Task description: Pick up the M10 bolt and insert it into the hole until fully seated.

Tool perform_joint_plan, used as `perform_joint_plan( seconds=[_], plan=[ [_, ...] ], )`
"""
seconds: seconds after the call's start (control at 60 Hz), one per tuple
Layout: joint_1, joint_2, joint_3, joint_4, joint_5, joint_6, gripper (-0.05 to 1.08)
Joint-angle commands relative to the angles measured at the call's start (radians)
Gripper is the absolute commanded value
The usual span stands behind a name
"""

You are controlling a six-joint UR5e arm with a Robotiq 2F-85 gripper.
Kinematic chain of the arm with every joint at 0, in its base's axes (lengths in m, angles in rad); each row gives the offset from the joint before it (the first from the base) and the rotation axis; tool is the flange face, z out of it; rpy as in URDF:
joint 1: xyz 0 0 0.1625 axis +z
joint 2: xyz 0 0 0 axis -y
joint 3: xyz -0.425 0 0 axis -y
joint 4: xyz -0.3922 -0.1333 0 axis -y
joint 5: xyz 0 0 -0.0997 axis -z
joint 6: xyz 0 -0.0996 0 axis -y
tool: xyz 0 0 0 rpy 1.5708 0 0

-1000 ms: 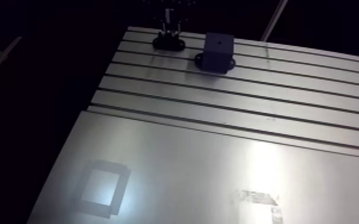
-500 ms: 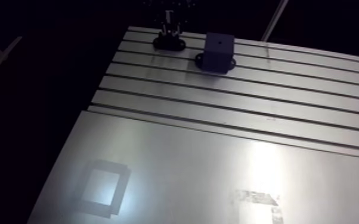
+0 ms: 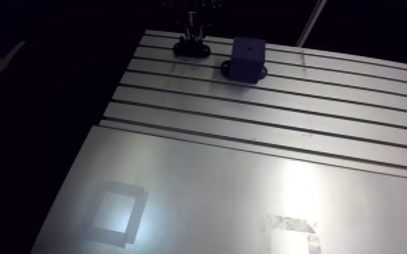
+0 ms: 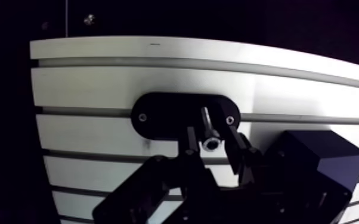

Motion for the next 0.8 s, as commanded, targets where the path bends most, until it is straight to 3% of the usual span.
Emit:
perform_joint_plan(
  seconds=[0.017, 0.8],
  plan=[
    [0.001, 0.000, 0.001, 0.000, 0.000, 0.000, 0.65],
    [-0.001, 0.000, 0.004, 0.000, 0.001, 0.000, 0.73]
  ],
)
